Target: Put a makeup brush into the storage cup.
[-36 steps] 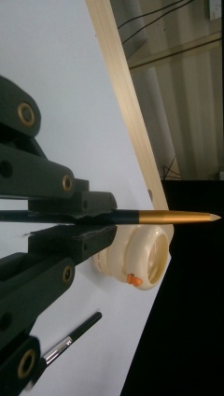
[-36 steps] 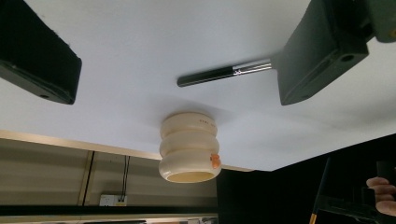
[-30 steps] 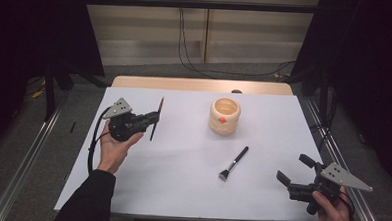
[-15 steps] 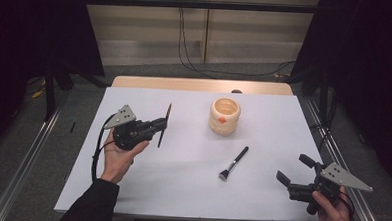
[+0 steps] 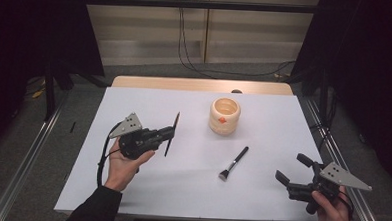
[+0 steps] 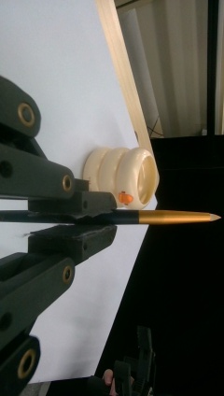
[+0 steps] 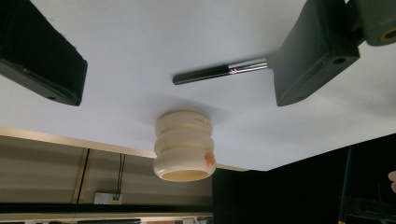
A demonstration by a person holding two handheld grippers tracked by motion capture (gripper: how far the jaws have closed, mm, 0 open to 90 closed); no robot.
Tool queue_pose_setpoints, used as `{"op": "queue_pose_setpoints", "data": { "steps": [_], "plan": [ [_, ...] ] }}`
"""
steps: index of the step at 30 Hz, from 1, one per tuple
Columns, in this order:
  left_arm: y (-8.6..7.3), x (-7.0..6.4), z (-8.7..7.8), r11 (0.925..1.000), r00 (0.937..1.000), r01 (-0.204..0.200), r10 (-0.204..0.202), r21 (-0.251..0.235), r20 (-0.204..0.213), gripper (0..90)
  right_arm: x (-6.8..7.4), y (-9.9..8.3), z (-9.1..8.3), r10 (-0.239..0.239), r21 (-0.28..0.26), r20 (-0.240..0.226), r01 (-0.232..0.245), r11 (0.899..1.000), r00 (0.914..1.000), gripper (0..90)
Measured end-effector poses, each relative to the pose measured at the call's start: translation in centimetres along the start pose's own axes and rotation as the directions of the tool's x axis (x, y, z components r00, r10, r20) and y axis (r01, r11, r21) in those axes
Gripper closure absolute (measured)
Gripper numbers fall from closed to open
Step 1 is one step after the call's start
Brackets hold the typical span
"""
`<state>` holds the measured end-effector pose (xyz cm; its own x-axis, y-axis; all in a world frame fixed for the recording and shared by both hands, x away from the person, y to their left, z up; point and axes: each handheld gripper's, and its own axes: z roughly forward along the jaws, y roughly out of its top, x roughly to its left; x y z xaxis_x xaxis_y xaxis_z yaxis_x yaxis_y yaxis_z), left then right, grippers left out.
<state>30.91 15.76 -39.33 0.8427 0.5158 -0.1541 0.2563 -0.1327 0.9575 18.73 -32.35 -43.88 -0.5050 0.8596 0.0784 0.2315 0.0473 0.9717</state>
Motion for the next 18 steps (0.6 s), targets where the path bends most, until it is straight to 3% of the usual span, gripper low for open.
{"op": "queue_pose_setpoints", "data": {
  "steps": [4,9,14,16,18],
  "plan": [
    [-0.1,-0.5,0.2,1.0,0.9999,0.0,0.0,0.0,0.016,83.2,0.0,0.2,0.2,-0.001,-0.001,-0.014,0.001,1.0,0.9999,2.6],
    [-0.1,-1.1,0.4,1.0,0.9993,0.007,-0.007,-0.001,0.037,83.2,0.7,1.0,0.9,-0.012,-0.022,-0.066,0.01,1.0,0.9978,2.8],
    [-0.3,-1.4,0.7,0.9999,0.9986,0.012,-0.013,0.011,0.051,83.2,1.5,1.8,1.9,-0.041,-0.011,-0.121,0.04,0.999,0.9918,5.0],
    [-0.5,-1.6,0.8,0.9998,0.9984,0.007,-0.008,0.018,0.055,83.2,1.8,2.1,2.5,-0.031,-0.007,-0.133,0.03,1.0,0.9906,6.8],
    [-0.6,-1.9,0.9,0.9998,0.9984,0.002,-0.003,0.02,0.057,83.2,2.1,2.4,2.9,-0.026,-0.013,-0.179,0.024,1.0,0.9836,6.8]
  ]
}}
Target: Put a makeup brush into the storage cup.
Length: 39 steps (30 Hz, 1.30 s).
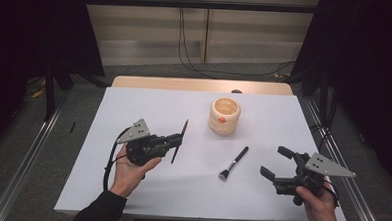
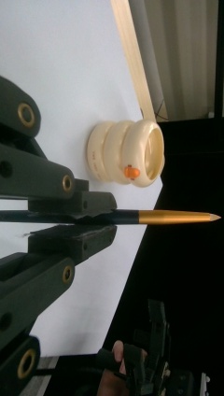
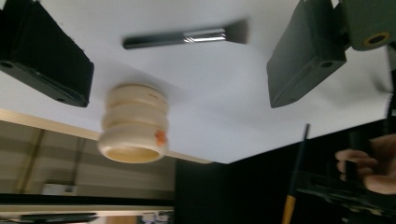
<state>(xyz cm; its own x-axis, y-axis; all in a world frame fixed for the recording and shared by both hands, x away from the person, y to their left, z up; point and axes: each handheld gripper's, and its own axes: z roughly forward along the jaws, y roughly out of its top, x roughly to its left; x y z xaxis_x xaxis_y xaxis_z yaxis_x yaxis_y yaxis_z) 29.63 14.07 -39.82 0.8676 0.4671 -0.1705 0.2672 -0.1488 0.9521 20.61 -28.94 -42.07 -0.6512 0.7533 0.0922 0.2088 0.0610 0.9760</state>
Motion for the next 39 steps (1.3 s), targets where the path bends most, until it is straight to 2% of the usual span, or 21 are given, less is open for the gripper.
{"op": "queue_pose_setpoints", "data": {
  "steps": [2,4,6,8,11,13,16,17,21,22,23,25,27,28,29,30,32,35,36,37,39],
  "plan": [
    [-0.1,-0.3,0.2,1.0,1.0,-0.002,0.002,0.003,0.004,83.2,0.3,0.4,0.7,0.0,-0.011,-0.04,-0.001,1.0,0.9992,6.8],
    [-0.3,-0.7,0.5,1.0,1.0,0.002,-0.002,0.004,-0.001,83.2,0.6,0.7,1.3,0.004,-0.019,-0.064,-0.005,1.0,0.9979,6.8],
    [-0.3,-0.9,0.6,0.9999,0.9999,-0.003,0.003,0.011,0.013,83.2,0.8,1.1,1.9,0.004,-0.019,-0.087,-0.006,1.0,0.9962,6.8],
    [-0.3,-1.1,0.7,1.0,0.9997,-0.002,0.002,0.009,0.024,83.2,1.1,1.4,2.6,0.001,-0.019,-0.113,-0.003,1.0,0.9936,6.8],
    [-0.2,-1.4,0.8,1.0,0.9998,0.008,-0.008,-0.004,0.016,83.2,1.5,1.9,3.2,-0.001,-0.027,-0.146,-0.003,1.0,0.9893,5.9],
    [-0.2,-1.6,1.0,0.9999,0.9993,0.006,-0.006,-0.01,0.036,83.2,1.8,2.3,3.6,0.007,-0.025,-0.171,-0.011,1.0,0.9852,5.6],
    [0.0,-1.9,1.1,1.0,0.9995,-0.001,0.001,0.0,0.032,83.2,2.2,3.1,4.2,-0.014,-0.036,-0.187,0.008,0.999,0.9823,5.8],
    [0.0,-2.0,1.2,0.9999,0.9991,0.01,-0.01,-0.01,0.041,83.2,2.3,3.3,4.4,-0.02,-0.036,-0.184,0.013,0.999,0.9828,6.4],
    [0.2,-2.3,1.4,0.9999,0.9986,0.002,-0.002,-0.015,0.053,83.2,2.7,4.0,5.4,-0.04,-0.042,-0.21,0.032,0.999,0.9768,7.3],
    [0.2,-2.4,1.4,1.0,0.9992,-0.003,0.003,-0.003,0.039,83.2,2.8,4.1,5.6,-0.041,-0.036,-0.219,0.034,0.999,0.9749,10.4],
    [0.2,-2.4,1.5,1.0,0.9987,-0.001,0.001,-0.009,0.051,83.2,2.7,4.2,5.8,-0.047,-0.042,-0.241,0.037,0.998,0.9694,14.7],
    [0.1,-2.4,1.6,0.9999,0.9984,0.01,-0.009,-0.014,0.057,83.2,2.8,4.5,6.2,-0.031,-0.043,-0.249,0.02,0.999,0.9679,15.5],
    [0.2,-2.5,1.5,1.0,0.9989,-0.002,0.002,-0.001,0.046,83.2,2.8,4.7,6.7,-0.034,-0.046,-0.26,0.022,0.999,0.9651,16.9],
    [0.2,-2.6,1.6,0.9999,0.9986,0.01,-0.01,-0.011,0.052,83.2,2.8,4.8,6.9,-0.041,-0.045,-0.264,0.03,0.999,0.9638,19.6],
    [0.2,-2.7,1.6,1.0,0.9989,0.004,-0.004,-0.004,0.046,83.2,2.9,4.9,7.0,-0.045,-0.041,-0.269,0.035,0.999,0.962,22.1],
    [0.2,-2.7,1.8,0.9999,0.998,0.005,-0.005,-0.009,0.063,83.2,2.9,5.1,7.3,-0.053,-0.05,-0.272,0.041,0.998,0.9607,22.7],
    [0.4,-2.9,2.1,0.9997,0.9976,0.014,-0.013,-0.018,0.069,83.2,3.0,5.5,7.8,-0.055,-0.047,-0.292,0.043,0.998,0.9548,24.0],
    [0.5,-3.0,2.6,0.9999,0.9964,0.009,-0.007,-0.012,0.084,83.2,3.3,6.1,8.3,-0.07,-0.064,-0.309,0.053,0.997,0.9484,20.1],
    [0.5,-3.2,2.7,0.9999,0.9964,0.009,-0.007,-0.015,0.084,83.2,3.4,6.3,8.4,-0.069,-0.058,-0.305,0.053,0.997,0.9498,19.2],
    [0.6,-3.4,3.0,0.9999,0.9964,0.008,-0.007,-0.009,0.084,83.2,3.5,6.4,8.6,-0.072,-0.058,-0.324,0.056,0.997,0.9434,19.3],
    [0.7,-3.5,3.2,0.9999,0.9956,-0.001,0.002,-0.01,0.094,83.2,3.8,6.7,8.9,-0.08,-0.06,-0.331,0.064,0.996,0.9401,19.3]
  ]
}}
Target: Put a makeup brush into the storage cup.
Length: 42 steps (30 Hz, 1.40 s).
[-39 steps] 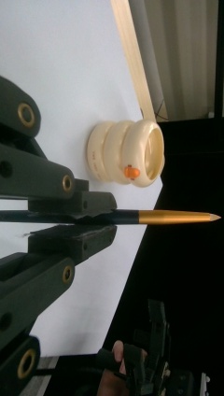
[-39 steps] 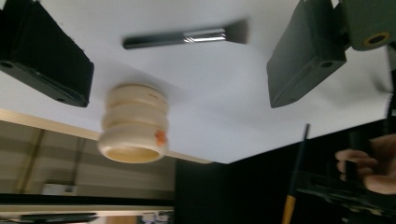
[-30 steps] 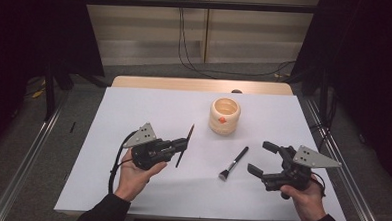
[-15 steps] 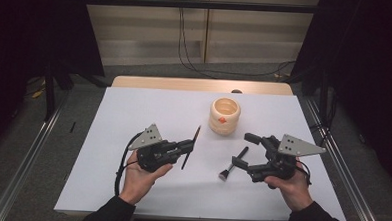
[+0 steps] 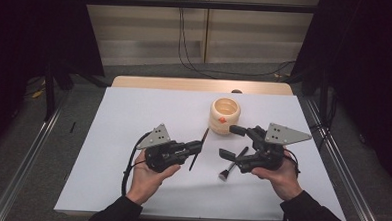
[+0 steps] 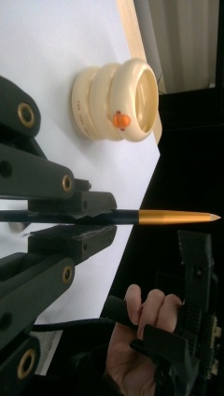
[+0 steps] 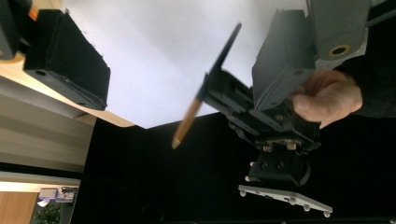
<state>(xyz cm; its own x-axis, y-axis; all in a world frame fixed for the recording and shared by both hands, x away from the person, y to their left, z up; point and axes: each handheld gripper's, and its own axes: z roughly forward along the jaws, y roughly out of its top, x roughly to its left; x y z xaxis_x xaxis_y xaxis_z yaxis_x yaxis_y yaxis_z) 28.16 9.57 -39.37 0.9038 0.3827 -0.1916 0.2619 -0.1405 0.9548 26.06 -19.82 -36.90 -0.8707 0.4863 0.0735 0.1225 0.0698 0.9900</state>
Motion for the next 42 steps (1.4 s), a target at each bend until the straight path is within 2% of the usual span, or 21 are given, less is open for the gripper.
{"op": "queue_pose_setpoints", "data": {
  "steps": [2,5,8,12,16,21,33,37,42],
  "plan": [
    [0.1,-0.1,0.3,1.0,1.0,0.002,-0.002,-0.003,0.006,83.2,0.0,0.2,0.5,-0.002,0.011,-0.023,0.002,1.0,0.9997,21.1],
    [0.1,0.1,0.3,1.0,1.0,0.005,-0.005,-0.007,0.008,83.2,0.0,0.3,1.2,0.005,0.009,-0.049,-0.005,1.0,0.9988,29.1],
    [0.1,0.1,0.3,1.0,1.0,-0.002,0.002,-0.002,0.001,83.2,-0.3,0.4,2.0,0.018,0.021,-0.07,-0.016,1.0,0.9974,30.6],
    [0.0,-0.1,0.4,1.0,1.0,-0.004,0.004,-0.007,0.003,83.2,-0.7,0.8,2.7,0.026,0.021,-0.082,-0.024,0.999,0.9963,37.3],
    [0.0,-0.2,0.3,0.9998,0.9997,-0.021,0.021,-0.005,0.009,83.2,-1.0,0.4,3.4,0.038,0.038,-0.1,-0.034,0.999,0.9943,43.3],
    [-0.1,-0.4,0.4,0.9996,0.9997,-0.022,0.022,-0.017,0.004,83.2,-1.3,0.1,3.6,0.067,0.035,-0.117,-0.063,0.997,0.9909,51.0],
    [-0.5,-0.4,0.8,0.9996,0.9994,-0.028,0.028,0.003,0.019,83.2,-1.5,-0.6,4.0,0.106,0.057,-0.141,-0.098,0.994,0.9844,71.8],
    [-0.6,-0.5,1.0,0.9993,0.9992,-0.034,0.033,0.015,0.022,83.3,-1.5,-0.8,4.2,0.109,0.067,-0.154,-0.099,0.993,0.9821,82.0],
    [-0.7,-0.6,1.2,0.999,0.999,-0.04,0.039,0.019,0.019,83.2,-1.5,-0.8,4.3,0.113,0.076,-0.172,-0.101,0.992,0.9786,84.6]
  ]
}}
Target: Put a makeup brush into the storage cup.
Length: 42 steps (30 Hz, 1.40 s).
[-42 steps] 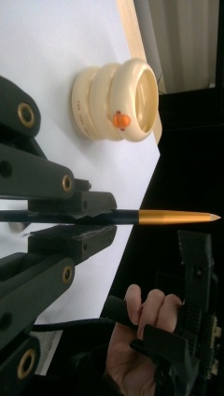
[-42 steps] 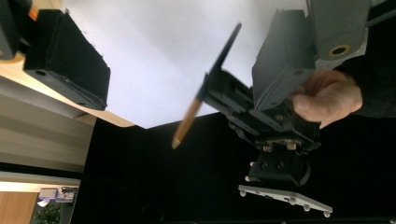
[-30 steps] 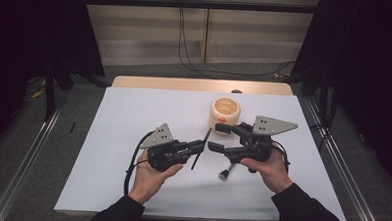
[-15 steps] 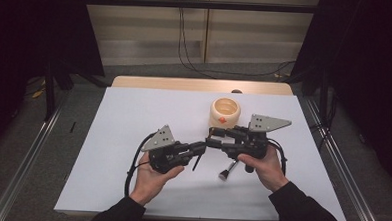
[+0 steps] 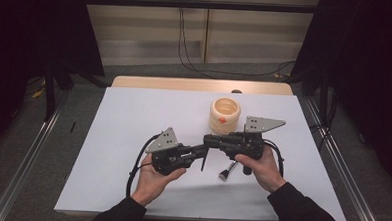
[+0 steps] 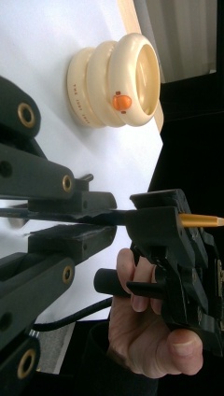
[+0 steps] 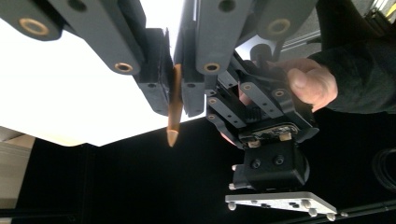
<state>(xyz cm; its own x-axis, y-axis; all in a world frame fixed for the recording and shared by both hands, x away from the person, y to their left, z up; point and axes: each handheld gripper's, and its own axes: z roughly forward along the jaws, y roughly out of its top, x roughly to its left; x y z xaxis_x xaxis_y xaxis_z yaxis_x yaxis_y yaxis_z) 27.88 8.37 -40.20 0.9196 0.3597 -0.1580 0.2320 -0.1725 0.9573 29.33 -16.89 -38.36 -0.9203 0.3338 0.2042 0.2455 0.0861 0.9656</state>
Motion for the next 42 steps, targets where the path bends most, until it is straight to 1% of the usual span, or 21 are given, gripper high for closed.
{"op": "queue_pose_setpoints", "data": {
  "steps": [4,11,13,16,18,19,20,21,22,25,27,28,29,30,32,34,36,37,39,40,42],
  "plan": [
    [-0.07,0.08,0.04,0.9999,0.9998,-0.012,0.012,-0.006,0.013,83.2,0.08,0.03,0.0,-0.003,0.004,0.003,0.003,1.0,1.0,84.7],
    [-0.18,0.07,0.05,0.9996,0.9996,-0.025,0.025,-0.015,0.01,82.4,0.21,0.14,-0.07,-0.021,0.007,0.005,0.021,1.0,0.9998,84.7],
    [-0.22,0.03,0.14,0.9995,0.9996,-0.026,0.026,-0.02,0.01,80.2,0.21,0.2,-0.14,-0.022,0.005,0.006,0.022,1.0,0.9997,84.8],
    [-0.3,-0.01,0.31,0.999,0.9993,-0.036,0.037,-0.028,0.012,71.8,0.17,0.26,-0.27,-0.026,0.001,0.01,0.026,1.0,0.9996,84.7],
    [-0.38,0.06,0.47,0.9989,0.9993,-0.027,0.028,-0.038,0.026,66.2,0.15,0.26,-0.31,-0.025,0.001,0.007,0.025,1.0,0.9997,84.7],
    [-0.4,0.06,0.46,0.9989,0.9992,-0.037,0.037,-0.031,0.016,62.0,0.18,0.26,-0.31,-0.025,0.004,0.005,0.025,1.0,0.9997,84.7],
    [-0.45,0.07,0.52,0.9989,0.9995,-0.031,0.031,-0.036,0.011,56.4,0.2,0.26,-0.3,-0.028,0.005,0.002,0.028,1.0,0.9996,84.7],
    [-0.54,0.11,0.56,0.9988,0.9995,-0.027,0.027,-0.042,0.014,53.6,0.23,0.26,-0.29,-0.028,0.005,0.004,0.028,1.0,0.9996,84.7],
    [-0.63,0.2,0.52,0.9984,0.9992,-0.039,0.039,-0.041,0.006,52.6,0.26,0.26,-0.28,-0.029,0.005,0.004,0.029,1.0,0.9996,84.7],
    [-0.79,0.31,0.47,0.9981,0.9989,-0.046,0.045,-0.041,-0.014,42.4,0.3,0.3,-0.34,-0.029,0.005,0.007,0.029,1.0,0.9996,84.7],
    [-0.82,0.29,0.52,0.9982,0.9992,-0.031,0.03,-0.052,-0.027,34.2,0.24,0.28,-0.37,-0.029,0.003,0.008,0.029,1.0,0.9995,84.7],
    [-0.79,0.36,0.49,0.9987,0.9994,-0.027,0.026,-0.044,-0.021,28.0,0.24,0.28,-0.39,-0.03,0.002,0.011,0.03,1.0,0.9995,84.7],
    [-0.8,0.35,0.5,0.9986,0.9995,-0.02,0.019,-0.049,-0.025,25.2,0.23,0.3,-0.41,-0.03,0.0,0.01,0.03,1.0,0.9995,84.8],
    [-0.81,0.3,0.49,0.9986,0.9989,-0.024,0.022,-0.048,-0.042,22.9,0.24,0.31,-0.42,-0.032,0.0,0.012,0.032,0.999,0.9994,84.7],
    [-0.76,0.25,0.46,0.9994,0.9981,-0.02,0.018,-0.029,-0.059,11.6,0.31,0.36,-0.42,-0.031,-0.004,0.008,0.031,1.0,0.9995,84.7],
    [-0.79,0.16,0.45,0.9991,0.9969,-0.032,0.029,-0.028,-0.074,10.3,0.35,0.36,-0.42,-0.034,-0.005,0.01,0.034,0.999,0.9994,84.7],
    [-0.77,0.23,0.39,0.9996,0.9979,-0.014,0.013,-0.023,-0.064,7.9,0.36,0.35,-0.43,-0.035,-0.002,0.012,0.035,0.999,0.9993,84.7],
    [-0.79,0.31,0.39,0.9994,0.9984,-0.014,0.012,-0.033,-0.056,7.2,0.36,0.35,-0.42,-0.034,-0.002,0.013,0.034,0.999,0.9993,84.7],
    [-0.72,0.28,0.17,0.9995,0.9963,-0.022,0.02,-0.022,-0.084,4.1,0.36,0.34,-0.43,-0.034,-0.003,0.015,0.034,0.999,0.9993,84.7],
    [-0.7,0.29,0.11,0.9995,0.9964,-0.02,0.018,-0.024,-0.082,4.0,0.35,0.34,-0.44,-0.034,-0.004,0.014,0.034,0.999,0.9993,84.7],
    [-0.7,0.25,-0.08,0.9991,0.9925,-0.038,0.036,-0.019,-0.117,3.3,0.32,0.31,-0.43,-0.033,-0.002,0.015,0.033,0.999,0.9993,84.7]
  ]
}}
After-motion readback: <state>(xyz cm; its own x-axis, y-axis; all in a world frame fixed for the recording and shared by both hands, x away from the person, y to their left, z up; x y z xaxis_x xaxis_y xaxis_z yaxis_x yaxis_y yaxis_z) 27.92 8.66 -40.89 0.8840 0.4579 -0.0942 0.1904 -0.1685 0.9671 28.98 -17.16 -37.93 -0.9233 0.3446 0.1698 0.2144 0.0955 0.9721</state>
